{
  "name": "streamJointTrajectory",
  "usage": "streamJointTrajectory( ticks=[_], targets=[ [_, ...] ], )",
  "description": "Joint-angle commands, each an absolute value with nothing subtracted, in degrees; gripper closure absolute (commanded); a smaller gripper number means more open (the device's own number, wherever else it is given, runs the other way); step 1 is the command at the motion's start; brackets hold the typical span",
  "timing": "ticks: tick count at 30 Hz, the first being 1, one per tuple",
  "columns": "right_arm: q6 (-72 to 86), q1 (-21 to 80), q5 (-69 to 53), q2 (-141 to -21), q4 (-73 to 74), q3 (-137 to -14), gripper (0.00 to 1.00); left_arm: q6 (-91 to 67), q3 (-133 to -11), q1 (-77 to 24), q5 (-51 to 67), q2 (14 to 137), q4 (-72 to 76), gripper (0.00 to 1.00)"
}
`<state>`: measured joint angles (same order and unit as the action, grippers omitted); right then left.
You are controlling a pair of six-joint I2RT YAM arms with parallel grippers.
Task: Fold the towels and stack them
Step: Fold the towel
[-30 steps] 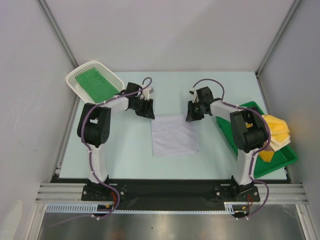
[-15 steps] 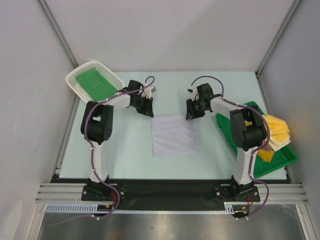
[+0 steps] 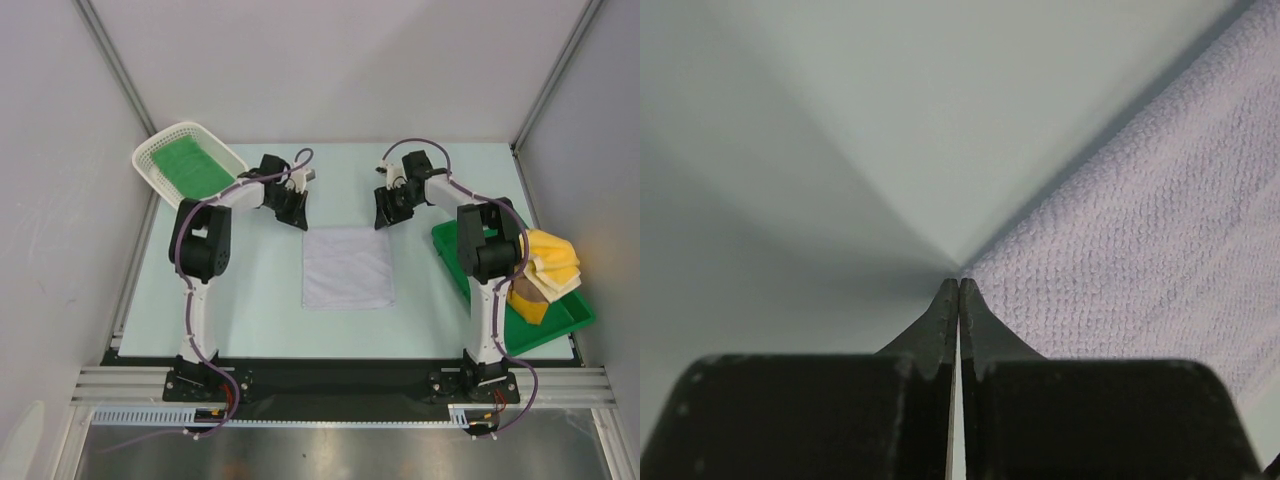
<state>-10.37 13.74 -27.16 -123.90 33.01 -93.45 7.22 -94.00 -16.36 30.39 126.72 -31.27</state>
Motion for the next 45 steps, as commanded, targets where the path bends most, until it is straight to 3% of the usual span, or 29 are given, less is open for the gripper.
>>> streamJointTrajectory(
  ticks=[1, 8, 16, 25, 31, 34, 45],
  targets=[
    [-16.61, 13.36, -32.87, -126.12, 39.72, -97.47, 0.51, 10.19, -98.17, -16.44, 30.5, 128.23, -32.52, 1.0],
    [-19.33, 11.34, -38.05, -128.49, 42.01, -98.52, 0.58, 11.51, -104.41, -16.44, 29.97, 131.22, -35.68, 1.0],
    [-19.16, 8.27, -41.04, -129.99, 41.84, -99.14, 0.55, 13.09, -109.42, -16.44, 29.0, 134.12, -38.76, 1.0],
    [-18.55, 7.91, -39.64, -131.92, 42.71, -100.28, 0.71, 13.71, -110.48, -16.44, 28.57, 134.65, -39.11, 1.0],
    [-17.67, 7.91, -35.95, -133.24, 41.66, -100.72, 0.94, 13.8, -111.53, -16.44, 28.65, 135.17, -39.81, 1.0],
    [-18.28, 7.82, -36.03, -133.07, 41.22, -100.72, 1.0, 13.8, -112.67, -16.44, 29.09, 135.88, -40.51, 1.0],
    [-18.28, 7.82, -36.65, -127.72, 34.2, -96.78, 1.0, 12.83, -111.46, -16.44, 28.48, 133.78, -37.45, 1.0]
  ],
)
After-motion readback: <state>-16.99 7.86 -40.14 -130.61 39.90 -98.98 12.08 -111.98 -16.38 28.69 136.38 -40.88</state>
